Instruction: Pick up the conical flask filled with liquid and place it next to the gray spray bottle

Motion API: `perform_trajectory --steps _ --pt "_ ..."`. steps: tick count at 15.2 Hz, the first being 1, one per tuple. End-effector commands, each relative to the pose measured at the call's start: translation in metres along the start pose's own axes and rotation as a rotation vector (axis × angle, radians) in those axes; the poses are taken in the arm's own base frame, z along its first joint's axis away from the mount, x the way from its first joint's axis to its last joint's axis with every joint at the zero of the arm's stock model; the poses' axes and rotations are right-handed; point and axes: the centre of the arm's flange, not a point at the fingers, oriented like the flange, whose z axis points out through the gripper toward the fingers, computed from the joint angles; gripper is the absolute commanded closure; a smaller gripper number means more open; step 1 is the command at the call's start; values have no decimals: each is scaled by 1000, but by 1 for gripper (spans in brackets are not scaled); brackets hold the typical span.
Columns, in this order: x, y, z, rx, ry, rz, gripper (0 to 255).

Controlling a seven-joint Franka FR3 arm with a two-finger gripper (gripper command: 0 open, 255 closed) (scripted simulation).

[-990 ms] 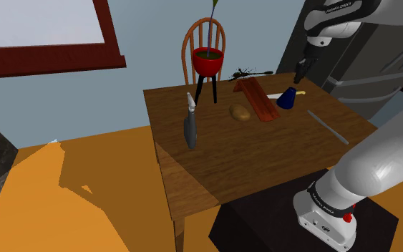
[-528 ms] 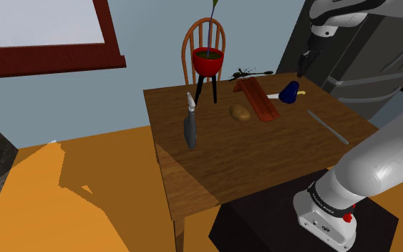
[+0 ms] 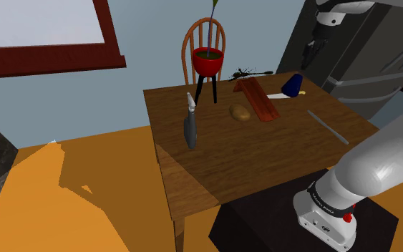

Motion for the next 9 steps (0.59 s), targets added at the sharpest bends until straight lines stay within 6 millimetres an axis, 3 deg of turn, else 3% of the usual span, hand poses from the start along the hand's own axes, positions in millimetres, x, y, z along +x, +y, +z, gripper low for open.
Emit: perform_trajectory --steps 1,9 --pt "-1 0 -12 0 0 0 255" --pt "0 1 -54 0 0 0 255"
